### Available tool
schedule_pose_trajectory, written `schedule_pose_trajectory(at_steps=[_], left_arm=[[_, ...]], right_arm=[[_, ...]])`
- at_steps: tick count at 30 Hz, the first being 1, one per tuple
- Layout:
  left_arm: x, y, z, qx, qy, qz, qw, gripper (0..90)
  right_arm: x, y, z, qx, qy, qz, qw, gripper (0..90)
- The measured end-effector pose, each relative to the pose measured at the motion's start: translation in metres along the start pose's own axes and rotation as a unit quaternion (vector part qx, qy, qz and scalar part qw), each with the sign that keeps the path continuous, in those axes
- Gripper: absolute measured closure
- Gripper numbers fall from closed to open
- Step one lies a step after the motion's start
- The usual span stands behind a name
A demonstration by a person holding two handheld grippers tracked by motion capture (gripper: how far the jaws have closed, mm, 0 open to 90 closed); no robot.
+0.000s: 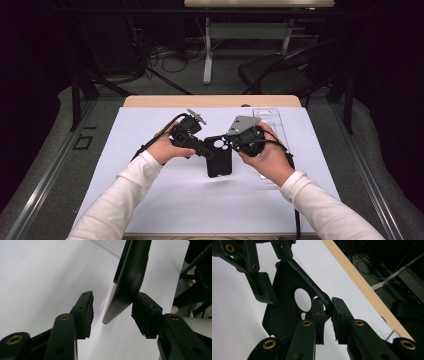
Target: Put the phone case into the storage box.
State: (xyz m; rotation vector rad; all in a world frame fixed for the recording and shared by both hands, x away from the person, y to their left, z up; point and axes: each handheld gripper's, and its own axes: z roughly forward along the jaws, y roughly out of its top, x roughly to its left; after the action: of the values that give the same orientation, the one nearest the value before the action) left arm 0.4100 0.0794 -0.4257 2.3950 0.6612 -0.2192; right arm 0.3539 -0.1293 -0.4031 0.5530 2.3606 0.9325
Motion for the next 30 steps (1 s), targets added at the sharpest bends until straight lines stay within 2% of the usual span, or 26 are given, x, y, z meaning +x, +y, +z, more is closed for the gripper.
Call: schedule_pose_trajectory(at_steps=[9, 15, 18, 20, 24, 28, 30], left_arm=[[-0.001, -0.006, -0.007, -0.021, 0.031, 0.039, 0.9985, 46.0], [-0.002, -0.011, -0.009, -0.028, 0.032, 0.033, 0.9986, 44.9], [-0.003, -0.013, -0.01, -0.033, 0.042, 0.036, 0.9979, 43.6], [-0.003, -0.015, -0.01, -0.036, 0.05, 0.031, 0.9976, 43.2], [-0.004, -0.019, -0.011, -0.047, 0.042, 0.018, 0.9978, 40.3], [-0.005, -0.025, -0.012, -0.065, 0.053, 0.009, 0.9964, 33.0], [-0.005, -0.028, -0.012, -0.071, 0.064, 0.012, 0.9953, 28.6]], right_arm=[[-0.005, -0.003, -0.003, -0.006, 0.002, 0.004, 1.0, 80.9], [-0.008, -0.005, -0.006, -0.018, 0.0, 0.01, 0.9998, 80.9], [-0.009, -0.006, -0.008, -0.022, -0.001, 0.01, 0.9997, 80.9], [-0.01, -0.006, -0.009, -0.026, -0.002, 0.011, 0.9996, 80.9], [-0.011, -0.008, -0.01, -0.031, -0.003, 0.014, 0.9994, 80.9], [-0.012, -0.009, -0.012, -0.035, -0.002, 0.01, 0.9993, 80.9], [-0.012, -0.009, -0.012, -0.037, -0.002, 0.01, 0.9993, 80.9]])
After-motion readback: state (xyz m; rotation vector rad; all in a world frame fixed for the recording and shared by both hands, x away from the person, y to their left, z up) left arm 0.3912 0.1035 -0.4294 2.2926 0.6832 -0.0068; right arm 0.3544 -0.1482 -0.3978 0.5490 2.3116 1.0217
